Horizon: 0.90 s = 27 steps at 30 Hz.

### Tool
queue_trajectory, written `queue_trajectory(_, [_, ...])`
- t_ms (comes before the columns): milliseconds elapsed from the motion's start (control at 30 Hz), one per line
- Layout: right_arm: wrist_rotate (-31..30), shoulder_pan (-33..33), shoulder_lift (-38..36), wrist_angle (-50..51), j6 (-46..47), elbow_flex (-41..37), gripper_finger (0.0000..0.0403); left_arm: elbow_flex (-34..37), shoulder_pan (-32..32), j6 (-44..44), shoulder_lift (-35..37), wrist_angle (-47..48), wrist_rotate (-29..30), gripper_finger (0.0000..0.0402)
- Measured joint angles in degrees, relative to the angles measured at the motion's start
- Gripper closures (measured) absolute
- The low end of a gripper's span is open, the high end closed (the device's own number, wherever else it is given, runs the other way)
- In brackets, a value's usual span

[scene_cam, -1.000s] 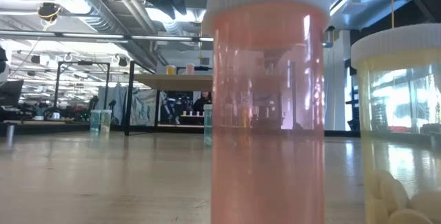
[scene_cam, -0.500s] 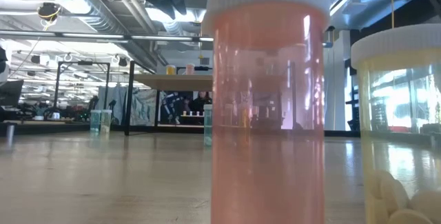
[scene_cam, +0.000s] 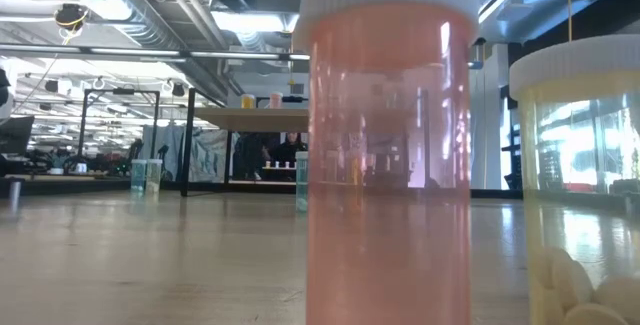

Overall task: Pick and place medicine bottles onto shelf by color
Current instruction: Put the bottom orange pill bottle on the shelf aligned with the other orange pill bottle

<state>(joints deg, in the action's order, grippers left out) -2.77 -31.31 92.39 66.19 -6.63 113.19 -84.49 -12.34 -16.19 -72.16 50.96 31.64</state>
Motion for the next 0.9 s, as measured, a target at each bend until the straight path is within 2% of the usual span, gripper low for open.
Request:
queue_trajectory(133, [6.02,2.75,-2.67,-0.85,-6.20,0.00,0.0237,0.00,-0.02,-0.06,2.90,1.22,1.44,0.0187])
queue_trajectory(267, [18.34,4.45,-4.88,-0.81,-12.68,0.00,0.0237,0.00,-0.07,0.27,4.14,2.66,1.40,0.0187])
queue_trajectory(400, [31.29,4.53,-5.87,-0.42,-13.40,0.00,0.0237,0.00,-0.98,0.22,4.25,6.45,0.58,0.0187])
queue_trajectory(467, [34.92,4.53,-5.89,0.33,-13.46,0.00,0.0237,-0.06,-1.58,0.33,4.37,7.05,-0.57,0.0187])
queue_trajectory(667, [35.53,4.90,-6.40,3.09,-14.58,-4.29,0.0237,-0.07,-2.91,2.16,3.46,9.23,-6.69,0.0187])
queue_trajectory(900, [35.18,5.12,-12.73,-3.70,-9.19,-18.08,0.0237,-0.07,-1.43,-1.47,4.86,18.11,-7.82,0.0187])
